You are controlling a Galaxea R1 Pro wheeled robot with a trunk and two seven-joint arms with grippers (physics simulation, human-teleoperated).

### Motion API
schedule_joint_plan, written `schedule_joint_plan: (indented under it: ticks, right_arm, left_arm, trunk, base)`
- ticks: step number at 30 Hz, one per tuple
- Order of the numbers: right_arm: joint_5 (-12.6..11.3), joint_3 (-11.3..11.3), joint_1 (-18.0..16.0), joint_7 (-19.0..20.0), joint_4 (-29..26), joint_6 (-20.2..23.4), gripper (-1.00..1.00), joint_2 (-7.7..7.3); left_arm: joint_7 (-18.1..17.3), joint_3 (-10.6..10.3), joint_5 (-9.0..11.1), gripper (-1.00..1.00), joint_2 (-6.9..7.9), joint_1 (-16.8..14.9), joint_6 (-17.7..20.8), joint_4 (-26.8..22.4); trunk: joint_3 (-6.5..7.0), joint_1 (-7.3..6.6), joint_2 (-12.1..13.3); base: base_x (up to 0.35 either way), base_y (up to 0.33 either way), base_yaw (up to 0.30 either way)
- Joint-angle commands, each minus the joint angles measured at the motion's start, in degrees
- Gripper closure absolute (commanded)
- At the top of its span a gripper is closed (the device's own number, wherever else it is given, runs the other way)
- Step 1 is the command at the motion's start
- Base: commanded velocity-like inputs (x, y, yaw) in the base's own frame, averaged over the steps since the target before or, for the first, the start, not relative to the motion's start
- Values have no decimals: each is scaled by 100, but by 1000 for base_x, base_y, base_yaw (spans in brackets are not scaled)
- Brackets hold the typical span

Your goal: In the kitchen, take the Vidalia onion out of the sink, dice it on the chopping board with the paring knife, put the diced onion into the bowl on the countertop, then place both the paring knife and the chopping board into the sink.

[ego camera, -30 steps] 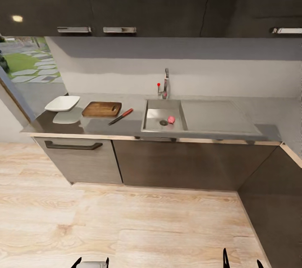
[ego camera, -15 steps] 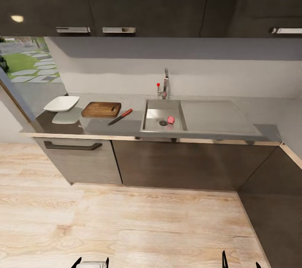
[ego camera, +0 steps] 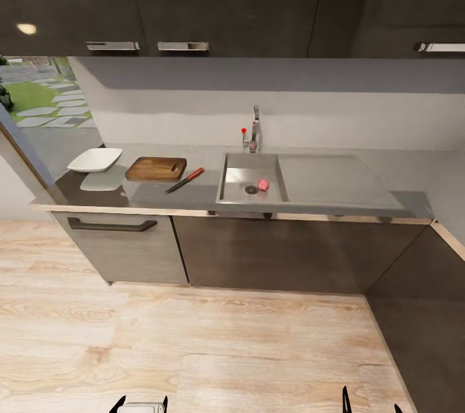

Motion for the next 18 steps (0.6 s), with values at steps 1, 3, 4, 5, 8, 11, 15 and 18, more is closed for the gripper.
schedule_joint_plan:
  ticks: [1,3,4,5,8,11,15,18]
  right_arm:
    - [56,-7,0,-31,-5,-2,-100,5]
    - [56,-7,0,-31,-5,-2,-100,5]
    - [56,-9,0,-31,-5,-2,-100,5]
    - [56,-9,0,-31,-5,-2,-100,5]
    - [56,-10,0,-35,-5,-2,-100,5]
    - [56,-9,0,-38,-5,-2,-100,5]
    - [56,-10,0,-39,-5,-2,-100,5]
    - [56,-13,0,-39,-3,-2,-100,5]
  left_arm:
    - [42,-18,47,-100,8,-1,26,-12]
    - [41,-18,47,-100,8,-1,26,-13]
    - [41,-18,47,-100,9,-1,26,-13]
    - [41,-18,47,-100,9,-1,26,-13]
    - [41,-18,47,-100,9,-1,26,-13]
    - [41,-18,47,-100,9,-1,26,-17]
    - [54,-16,47,-100,5,-1,29,-16]
    - [70,-6,46,-100,-12,-1,34,-19]
  trunk:
    - [-8,4,-10]
    - [-8,4,-10]
    - [-8,4,-10]
    - [-8,4,-10]
    - [-8,4,-10]
    - [-8,4,-10]
    - [-8,4,-10]
    - [-8,4,-10]
  base:
    - [0,0,0]
    - [0,0,0]
    - [0,0,0]
    - [0,0,0]
    - [0,0,0]
    - [0,0,0]
    - [0,0,0]
    - [0,0,0]
